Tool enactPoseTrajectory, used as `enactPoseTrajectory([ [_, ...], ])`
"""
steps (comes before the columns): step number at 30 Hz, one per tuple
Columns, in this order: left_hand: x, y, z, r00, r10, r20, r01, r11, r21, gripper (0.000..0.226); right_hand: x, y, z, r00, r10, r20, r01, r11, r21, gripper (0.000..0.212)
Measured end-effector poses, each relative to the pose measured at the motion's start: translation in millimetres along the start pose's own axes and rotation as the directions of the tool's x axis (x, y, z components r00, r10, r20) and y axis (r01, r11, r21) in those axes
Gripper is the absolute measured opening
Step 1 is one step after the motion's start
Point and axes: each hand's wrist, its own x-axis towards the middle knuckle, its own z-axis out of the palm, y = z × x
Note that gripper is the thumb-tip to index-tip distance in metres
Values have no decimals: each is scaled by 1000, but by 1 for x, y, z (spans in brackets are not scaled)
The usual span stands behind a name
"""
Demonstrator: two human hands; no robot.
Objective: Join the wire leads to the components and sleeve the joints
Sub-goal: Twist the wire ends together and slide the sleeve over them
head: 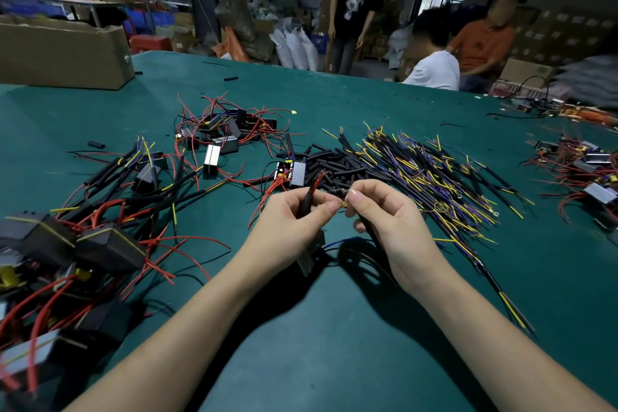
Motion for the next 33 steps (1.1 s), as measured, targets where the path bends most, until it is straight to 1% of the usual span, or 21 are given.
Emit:
enactPoseTrajectory([
  [2, 0, 0, 1, 1000, 17, 1, -17, 1000, 22, 9, 1, 1, 2, 1000, 20, -16, -19, 998, 61, 16],
  [4, -2, 2, 4, 999, 52, -1, -52, 998, 33, 8, 3, -1, 2, 1000, 13, -1, -13, 997, 79, 16],
  [6, -3, 4, 6, 997, 71, 1, -71, 997, -30, 9, 5, -4, -1, 999, -35, 25, 35, 999, 6, 15],
  [8, -3, 5, 7, 999, 34, 8, -32, 986, -161, 16, 5, -5, -5, 995, -83, 56, 88, 990, -111, 15],
  [9, -3, 6, 6, 1000, 21, 15, -18, 981, -193, 17, 5, -6, -6, 993, -98, 69, 108, 982, -157, 15],
  [11, -4, 5, 5, 999, 16, 32, -10, 983, -186, 19, 5, -7, -9, 989, -117, 93, 134, 969, -209, 17],
  [14, -3, 3, 3, 999, 36, 33, -30, 988, -153, 13, 5, -15, -13, 985, -124, 124, 152, 954, -257, 16],
  [17, -1, 0, 2, 994, 95, -51, -99, 992, -75, 6, 3, -21, -16, 978, -102, 182, 148, 954, -260, 15],
  [20, 1, -1, 2, 969, 171, -179, -178, 984, -29, 18, 2, -23, -14, 973, -92, 210, 145, 956, -254, 14],
  [22, 1, -1, 2, 954, 206, -216, -216, 976, -22, 22, 1, -23, -12, 974, -97, 204, 146, 959, -242, 13],
  [24, 0, 1, 2, 953, 221, -207, -227, 974, -4, 18, 1, -23, -10, 974, -106, 199, 151, 962, -229, 13],
  [27, 0, 5, 4, 966, 206, -156, -216, 975, -48, 11, 0, -23, -10, 973, -109, 205, 153, 965, -213, 13],
  [30, 0, 7, 4, 977, 190, -99, -198, 977, -73, 9, 0, -23, -9, 970, -121, 211, 163, 967, -194, 13],
  [33, -1, 8, 3, 978, 197, -66, -202, 976, -76, 8, 1, -22, -10, 975, -133, 176, 162, 973, -163, 13],
])
